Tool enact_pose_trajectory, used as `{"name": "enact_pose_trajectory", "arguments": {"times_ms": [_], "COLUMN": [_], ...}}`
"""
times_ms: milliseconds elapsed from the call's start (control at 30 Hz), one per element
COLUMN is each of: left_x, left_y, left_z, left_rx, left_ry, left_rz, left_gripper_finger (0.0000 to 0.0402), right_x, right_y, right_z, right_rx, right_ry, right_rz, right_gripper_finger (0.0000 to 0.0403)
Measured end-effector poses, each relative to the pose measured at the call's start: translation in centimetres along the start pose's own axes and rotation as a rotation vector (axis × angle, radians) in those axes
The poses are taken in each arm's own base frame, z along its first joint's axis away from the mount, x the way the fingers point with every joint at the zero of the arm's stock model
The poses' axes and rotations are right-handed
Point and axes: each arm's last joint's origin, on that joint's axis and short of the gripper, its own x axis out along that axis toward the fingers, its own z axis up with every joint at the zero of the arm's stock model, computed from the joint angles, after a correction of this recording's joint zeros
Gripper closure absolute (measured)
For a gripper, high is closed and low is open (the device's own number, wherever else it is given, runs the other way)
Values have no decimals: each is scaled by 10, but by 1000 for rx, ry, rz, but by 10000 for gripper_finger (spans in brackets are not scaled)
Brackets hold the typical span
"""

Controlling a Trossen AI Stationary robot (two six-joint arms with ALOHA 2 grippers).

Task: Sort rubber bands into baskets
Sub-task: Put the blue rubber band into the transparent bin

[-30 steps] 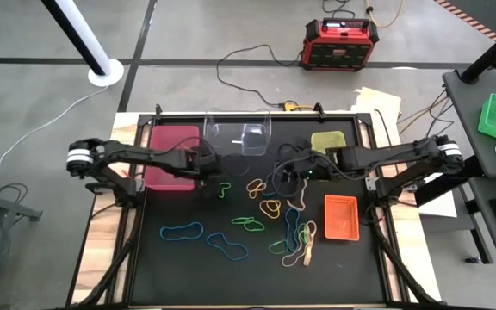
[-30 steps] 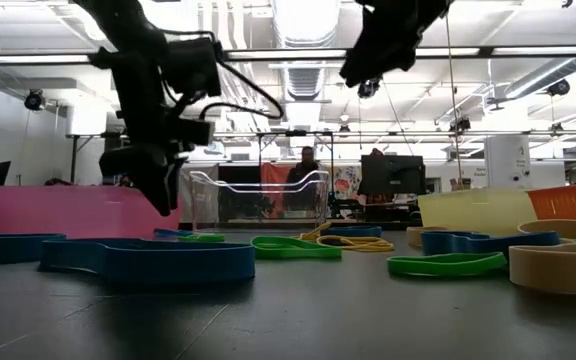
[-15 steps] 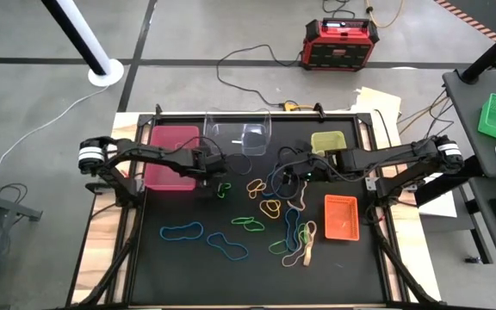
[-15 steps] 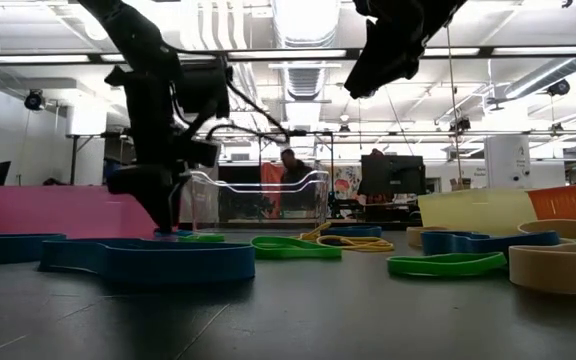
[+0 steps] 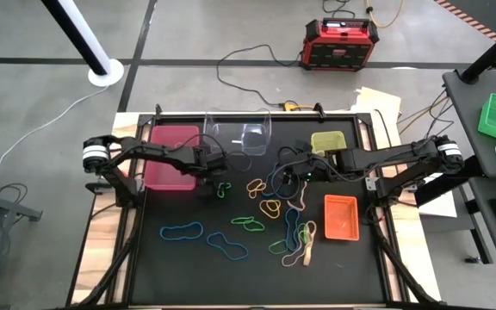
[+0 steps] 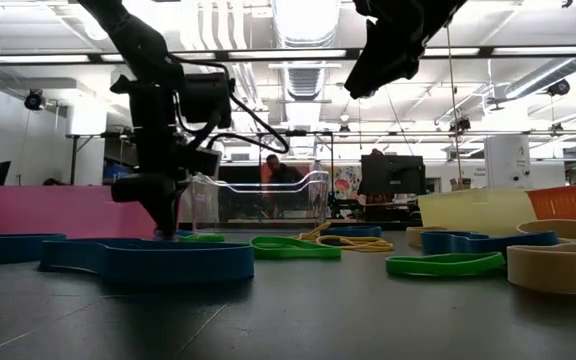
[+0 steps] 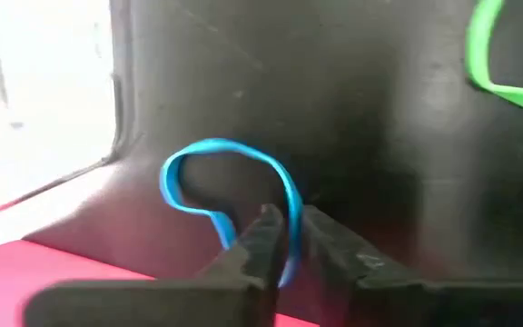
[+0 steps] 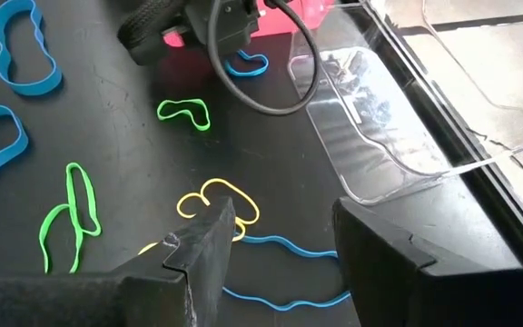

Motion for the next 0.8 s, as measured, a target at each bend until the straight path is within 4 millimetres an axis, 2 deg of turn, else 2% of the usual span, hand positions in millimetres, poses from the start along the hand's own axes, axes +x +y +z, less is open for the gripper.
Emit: {"name": "enact_pose_trajectory", "arguments": {"times_ms": [167,300,433,533,700,800], "left_x": [-2,-15,-45,-72,-120,-138], "left_y": [-1,-3,-3,3,32,52], "left_z": [-1,-3,-3,-1,9,12], "left_rx": [6,9,27,47,3,-22], "left_ry": [6,-23,-133,-253,-490,-541], "left_rz": [-5,-121,-238,-233,0,98], "left_gripper_finger": [399,401,401,401,401,401], "right_x": [0,0,0,1,1,1], "right_y": [0,0,0,0,0,0], "right_z": [0,0,-1,-1,-1,0], "right_rx": [-2,-3,-3,-3,1,5], "right_ry": [0,2,3,4,1,-10], "right_rz": [0,0,0,0,0,2], "right_gripper_finger": [220,220,220,220,220,220]}}
